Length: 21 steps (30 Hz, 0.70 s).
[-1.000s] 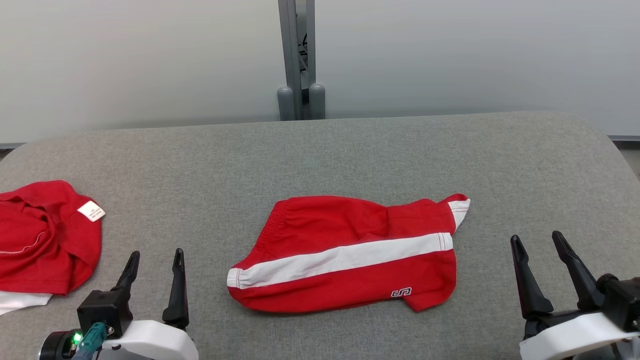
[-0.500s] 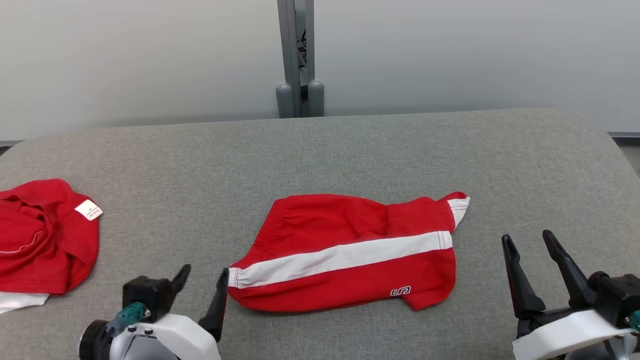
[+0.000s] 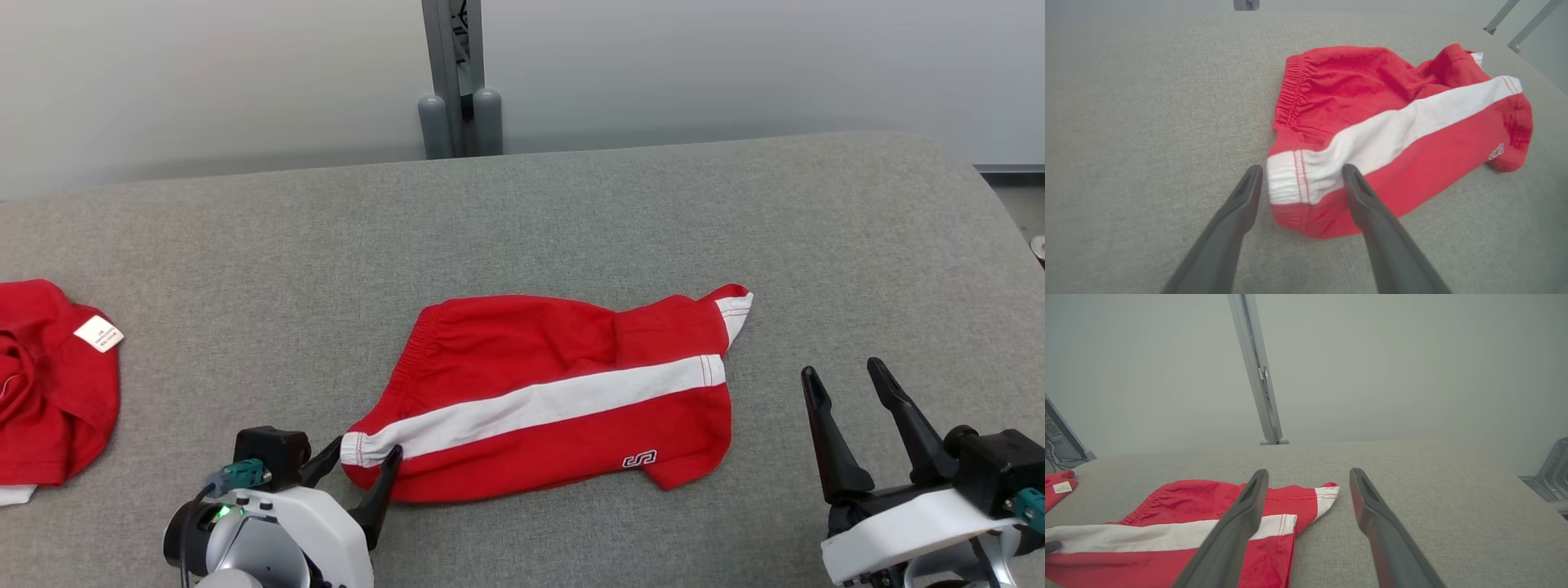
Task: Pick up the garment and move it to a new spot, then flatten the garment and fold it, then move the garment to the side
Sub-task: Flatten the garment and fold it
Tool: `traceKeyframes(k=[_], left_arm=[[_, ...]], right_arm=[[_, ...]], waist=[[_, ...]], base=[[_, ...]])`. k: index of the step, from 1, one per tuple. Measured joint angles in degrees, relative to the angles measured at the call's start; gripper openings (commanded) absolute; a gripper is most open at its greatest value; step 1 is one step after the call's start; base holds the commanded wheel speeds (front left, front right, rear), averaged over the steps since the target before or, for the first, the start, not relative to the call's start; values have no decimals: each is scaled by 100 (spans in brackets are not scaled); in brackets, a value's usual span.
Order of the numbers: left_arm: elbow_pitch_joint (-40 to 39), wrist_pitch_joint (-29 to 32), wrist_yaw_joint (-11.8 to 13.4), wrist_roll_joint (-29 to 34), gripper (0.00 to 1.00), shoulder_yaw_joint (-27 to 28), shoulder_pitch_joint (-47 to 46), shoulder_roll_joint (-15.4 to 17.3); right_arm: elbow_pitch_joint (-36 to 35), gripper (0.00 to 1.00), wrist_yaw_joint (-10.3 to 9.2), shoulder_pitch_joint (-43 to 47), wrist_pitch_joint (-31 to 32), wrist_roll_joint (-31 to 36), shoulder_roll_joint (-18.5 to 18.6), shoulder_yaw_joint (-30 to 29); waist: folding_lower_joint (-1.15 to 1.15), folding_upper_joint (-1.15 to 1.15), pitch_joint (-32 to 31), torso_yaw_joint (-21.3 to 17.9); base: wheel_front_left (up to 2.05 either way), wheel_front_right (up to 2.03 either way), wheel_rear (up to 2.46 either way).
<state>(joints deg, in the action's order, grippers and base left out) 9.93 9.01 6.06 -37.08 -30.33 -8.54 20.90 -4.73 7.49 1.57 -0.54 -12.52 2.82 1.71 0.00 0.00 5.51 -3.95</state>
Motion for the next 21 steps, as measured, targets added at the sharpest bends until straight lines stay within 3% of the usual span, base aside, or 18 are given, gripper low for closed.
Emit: traceKeyframes(k=[2,3,4,6,13,21], left_arm=[[142,-40,-47,-15,100,-3,-93,-16],[196,-67,-78,-46,82,14,-128,-32],[196,-67,-78,-46,49,14,-128,-32],[256,-122,-98,-38,0,11,-169,-40],[312,-205,-114,0,0,24,-324,-25],[269,-199,-121,142,0,-105,-616,-79]], right_arm=[[20,100,0,-12,0,-10,-1,19],[41,100,0,-17,0,-12,-1,14],[41,100,0,-17,0,-12,-1,14],[73,100,0,-27,2,-18,-1,-1],[390,100,0,-353,154,-325,215,157],[1491,100,-1,-1113,353,-902,710,1013]], waist=[[0,0,50,-22],[0,0,67,-34],[0,0,67,-34],[0,0,98,-45],[0,0,249,-42],[0,0,478,143]], base=[[0,0,0],[0,0,0],[0,0,0],[0,0,0],[0,0,0],[0,0,0]])
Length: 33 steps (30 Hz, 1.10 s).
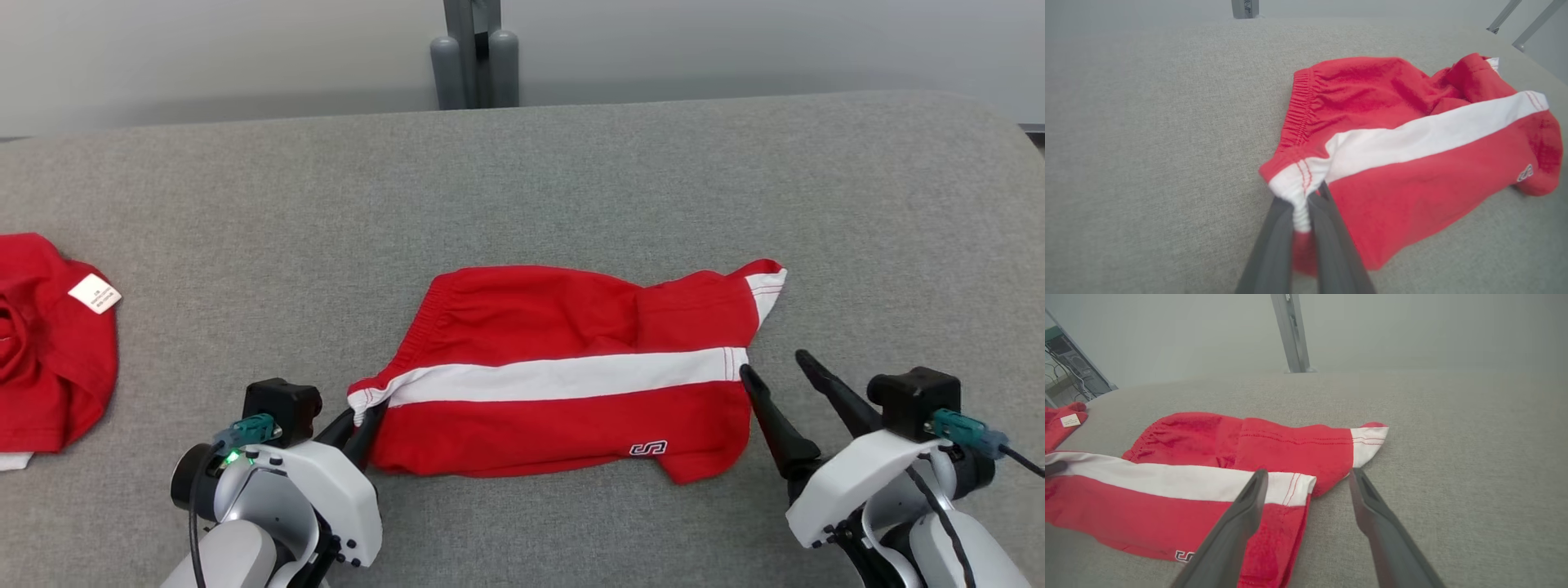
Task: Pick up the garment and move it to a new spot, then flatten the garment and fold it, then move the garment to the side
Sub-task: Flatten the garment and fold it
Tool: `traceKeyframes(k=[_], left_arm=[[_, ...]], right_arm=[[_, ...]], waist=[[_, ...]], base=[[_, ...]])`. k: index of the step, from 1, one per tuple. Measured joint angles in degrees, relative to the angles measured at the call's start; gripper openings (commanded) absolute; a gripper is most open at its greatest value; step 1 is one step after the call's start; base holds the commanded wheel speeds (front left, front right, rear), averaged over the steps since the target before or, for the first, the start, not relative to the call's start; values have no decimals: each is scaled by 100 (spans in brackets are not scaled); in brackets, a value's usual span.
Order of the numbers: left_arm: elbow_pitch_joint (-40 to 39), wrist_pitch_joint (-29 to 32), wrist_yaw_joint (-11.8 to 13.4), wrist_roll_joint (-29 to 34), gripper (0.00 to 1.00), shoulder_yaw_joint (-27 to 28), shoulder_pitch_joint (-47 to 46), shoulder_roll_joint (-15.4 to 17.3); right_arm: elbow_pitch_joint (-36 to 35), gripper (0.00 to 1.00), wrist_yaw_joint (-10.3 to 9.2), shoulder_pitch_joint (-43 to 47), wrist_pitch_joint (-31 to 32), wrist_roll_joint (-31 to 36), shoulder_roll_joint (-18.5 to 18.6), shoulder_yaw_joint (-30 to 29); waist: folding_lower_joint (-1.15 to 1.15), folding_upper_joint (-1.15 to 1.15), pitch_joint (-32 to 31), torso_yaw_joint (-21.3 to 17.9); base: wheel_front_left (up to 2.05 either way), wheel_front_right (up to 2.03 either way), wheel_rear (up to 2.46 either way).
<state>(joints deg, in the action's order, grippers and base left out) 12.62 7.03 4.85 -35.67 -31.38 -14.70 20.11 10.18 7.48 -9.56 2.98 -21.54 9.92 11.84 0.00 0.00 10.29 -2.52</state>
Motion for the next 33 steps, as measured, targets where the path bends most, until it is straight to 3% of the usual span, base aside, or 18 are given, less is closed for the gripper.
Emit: traceKeyframes(k=[8,9,10,11,12,20,26,33], left_arm=[[38,-58,-24,47,0,-67,-130,-81],[43,-60,-24,47,0,-69,-142,-83],[51,-76,-24,47,0,-76,-161,-89],[54,-99,-24,53,0,-77,-183,-93],[57,-110,-23,68,0,-77,-199,-93],[-240,-405,121,134,0,37,-221,-76],[-928,-624,489,272,0,315,-258,49],[-1941,-703,792,545,0,500,-549,177]], right_arm=[[865,100,1,-561,-211,-416,167,592],[940,80,1,-618,-252,-445,179,637],[999,42,1,-666,-268,-508,196,697],[1068,15,1,-704,-310,-545,210,737],[1114,0,1,-736,-341,-570,231,766],[847,0,1,-746,-843,-641,368,598],[-59,0,1,-724,-1262,-288,412,243],[-1228,0,1,-976,-1343,112,375,-53]], waist=[[0,0,268,163],[0,0,289,173],[0,0,306,181],[0,0,319,188],[0,0,327,195],[0,0,226,225],[0,0,8,212],[0,0,-231,167]], base=[[0,0,0],[0,0,0],[0,0,0],[0,0,0],[0,0,0],[0,0,0],[0,0,0],[0,0,0]])
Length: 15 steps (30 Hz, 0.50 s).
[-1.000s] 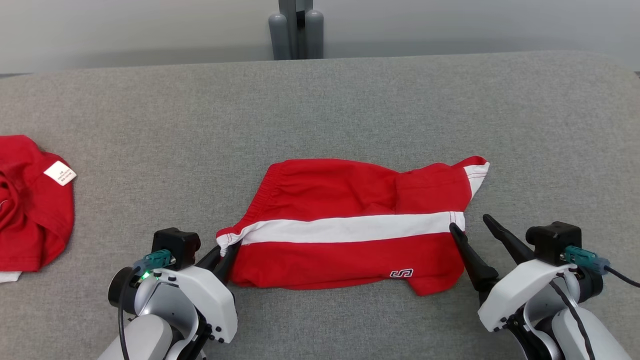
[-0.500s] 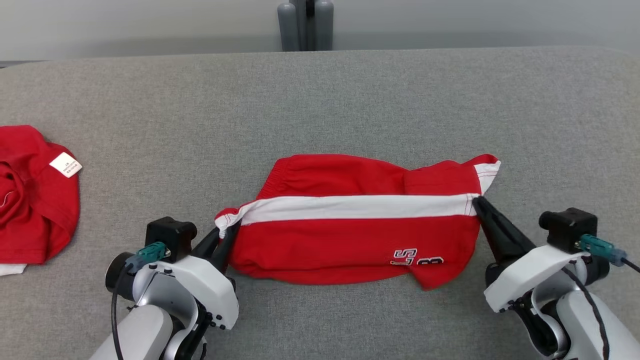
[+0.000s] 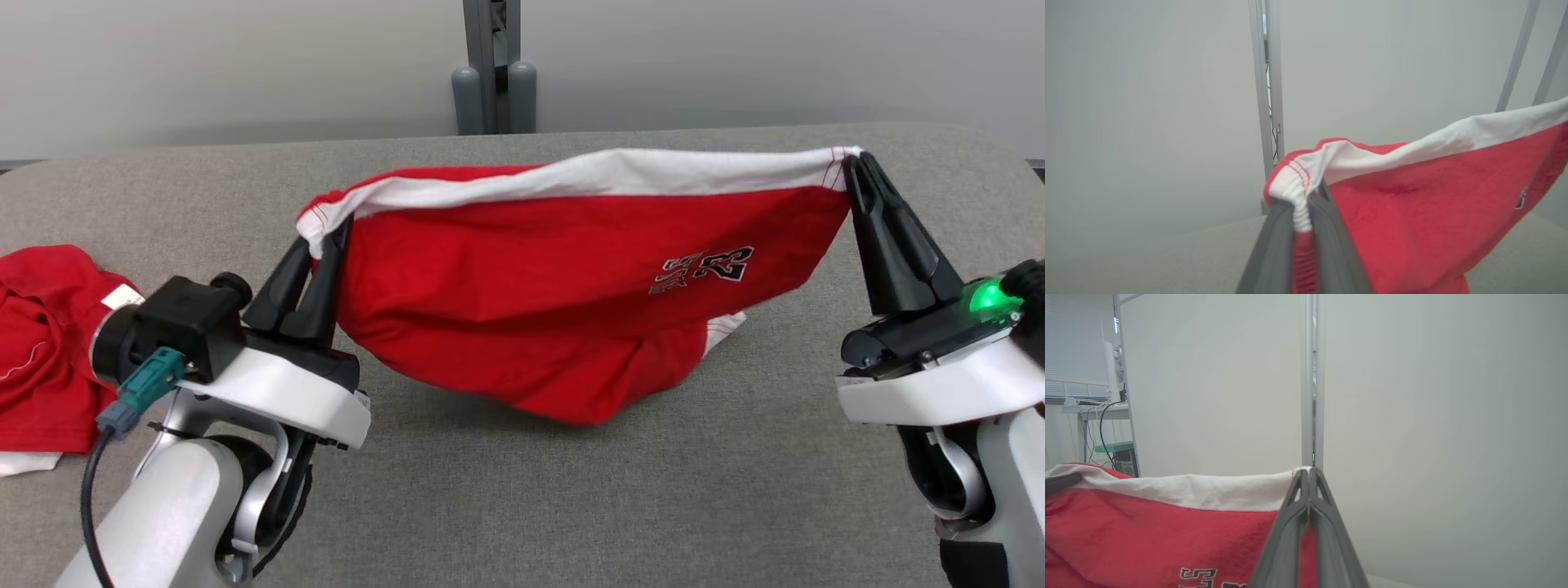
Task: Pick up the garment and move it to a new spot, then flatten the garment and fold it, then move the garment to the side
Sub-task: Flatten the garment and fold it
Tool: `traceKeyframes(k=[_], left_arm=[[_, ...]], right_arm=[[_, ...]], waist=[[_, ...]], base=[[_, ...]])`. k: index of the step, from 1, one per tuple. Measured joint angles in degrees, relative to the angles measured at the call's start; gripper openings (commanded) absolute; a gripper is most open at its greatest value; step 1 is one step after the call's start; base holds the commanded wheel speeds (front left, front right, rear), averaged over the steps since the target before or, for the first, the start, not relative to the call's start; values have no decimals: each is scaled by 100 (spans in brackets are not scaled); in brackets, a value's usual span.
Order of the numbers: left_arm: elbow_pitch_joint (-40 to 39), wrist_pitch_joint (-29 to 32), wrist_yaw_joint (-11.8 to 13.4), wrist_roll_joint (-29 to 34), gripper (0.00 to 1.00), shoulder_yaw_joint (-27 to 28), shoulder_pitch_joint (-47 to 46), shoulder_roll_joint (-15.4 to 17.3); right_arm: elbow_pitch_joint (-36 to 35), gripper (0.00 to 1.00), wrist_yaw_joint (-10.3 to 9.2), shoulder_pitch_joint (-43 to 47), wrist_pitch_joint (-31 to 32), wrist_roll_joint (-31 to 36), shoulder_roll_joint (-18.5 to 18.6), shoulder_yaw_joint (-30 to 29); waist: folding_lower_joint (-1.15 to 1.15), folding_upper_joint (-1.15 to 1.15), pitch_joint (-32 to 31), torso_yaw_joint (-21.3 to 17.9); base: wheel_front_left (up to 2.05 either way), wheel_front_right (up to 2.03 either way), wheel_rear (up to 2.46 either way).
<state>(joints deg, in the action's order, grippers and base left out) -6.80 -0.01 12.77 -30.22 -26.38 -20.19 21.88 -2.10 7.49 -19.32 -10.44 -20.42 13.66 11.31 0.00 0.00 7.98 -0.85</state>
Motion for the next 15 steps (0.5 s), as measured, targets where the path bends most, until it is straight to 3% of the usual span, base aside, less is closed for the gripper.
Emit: traceKeyframes(k=[9,15], left_arm=[[-1155,80,416,375,0,252,-187,248],[-1600,236,570,482,0,318,-229,336]], right_arm=[[-998,0,0,-194,415,245,-53,-352],[-1190,0,0,-187,700,245,-144,-410]], waist=[[0,0,-233,-95],[0,0,-219,-146]], base=[[0,0,0],[0,0,0]])
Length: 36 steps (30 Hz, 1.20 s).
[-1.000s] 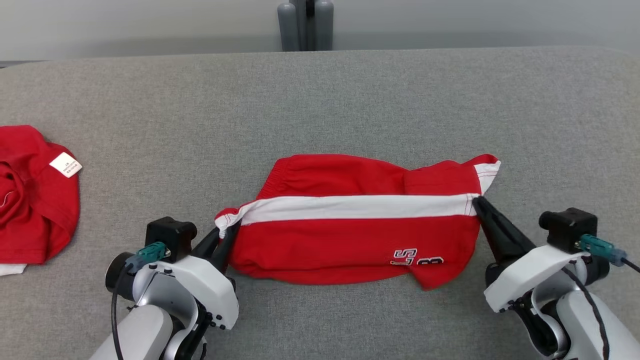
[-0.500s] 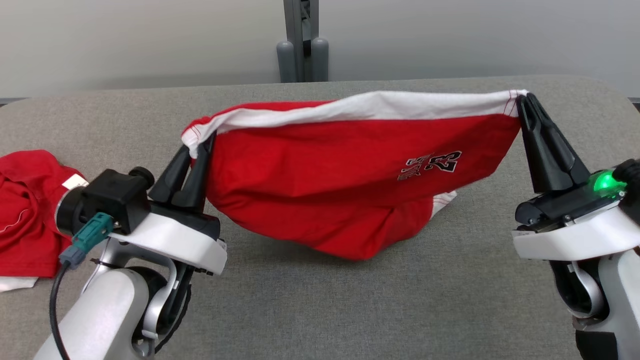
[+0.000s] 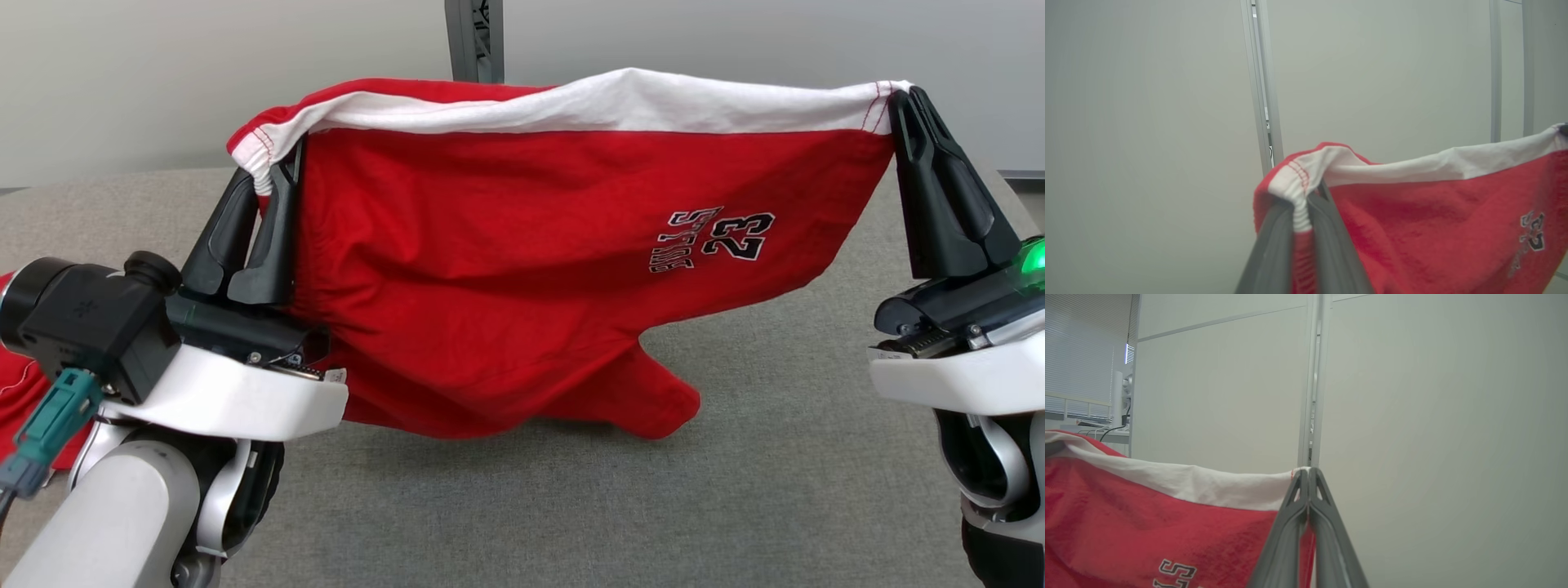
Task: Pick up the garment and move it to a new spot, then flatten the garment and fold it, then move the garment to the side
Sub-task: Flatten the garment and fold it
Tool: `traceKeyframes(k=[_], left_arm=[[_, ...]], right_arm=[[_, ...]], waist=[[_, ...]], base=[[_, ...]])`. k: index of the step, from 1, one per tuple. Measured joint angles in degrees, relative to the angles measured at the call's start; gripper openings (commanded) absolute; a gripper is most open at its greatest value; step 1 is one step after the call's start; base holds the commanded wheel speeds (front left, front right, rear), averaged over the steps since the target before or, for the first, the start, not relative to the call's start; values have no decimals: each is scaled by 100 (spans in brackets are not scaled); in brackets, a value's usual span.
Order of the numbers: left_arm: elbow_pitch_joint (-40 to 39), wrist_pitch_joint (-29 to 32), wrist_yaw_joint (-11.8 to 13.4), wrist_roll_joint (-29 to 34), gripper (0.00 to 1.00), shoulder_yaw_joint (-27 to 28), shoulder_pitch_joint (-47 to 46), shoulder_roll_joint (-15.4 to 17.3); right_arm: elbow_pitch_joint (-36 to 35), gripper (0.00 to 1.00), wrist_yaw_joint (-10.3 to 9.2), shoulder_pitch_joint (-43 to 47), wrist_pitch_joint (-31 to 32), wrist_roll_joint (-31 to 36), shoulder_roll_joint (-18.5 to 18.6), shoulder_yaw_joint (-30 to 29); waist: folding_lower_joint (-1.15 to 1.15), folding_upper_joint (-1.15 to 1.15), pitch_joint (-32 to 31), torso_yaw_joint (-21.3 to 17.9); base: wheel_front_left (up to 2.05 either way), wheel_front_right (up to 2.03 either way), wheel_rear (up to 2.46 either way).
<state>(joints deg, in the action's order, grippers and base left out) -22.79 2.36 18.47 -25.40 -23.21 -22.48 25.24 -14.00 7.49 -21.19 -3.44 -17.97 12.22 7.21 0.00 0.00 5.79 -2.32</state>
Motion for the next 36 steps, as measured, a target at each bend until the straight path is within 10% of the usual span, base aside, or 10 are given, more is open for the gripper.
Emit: traceKeyframes(k=[9,24,36], left_arm=[[778,-62,-307,-271,0,48,-683,-159],[5384,-325,-1809,-632,0,-156,-4731,-1177],[7889,-1029,-2280,-648,0,-176,-6362,-1697]], right_arm=[[967,0,0,-837,193,-505,12,146],[4726,0,0,-4932,-152,-1419,307,1170],[6802,0,0,-6734,-793,-1689,-209,1611]], waist=[[0,0,288,-74],[0,0,1362,-98],[1,0,1757,-215]], base=[[0,0,0],[0,0,0],[0,0,0]])
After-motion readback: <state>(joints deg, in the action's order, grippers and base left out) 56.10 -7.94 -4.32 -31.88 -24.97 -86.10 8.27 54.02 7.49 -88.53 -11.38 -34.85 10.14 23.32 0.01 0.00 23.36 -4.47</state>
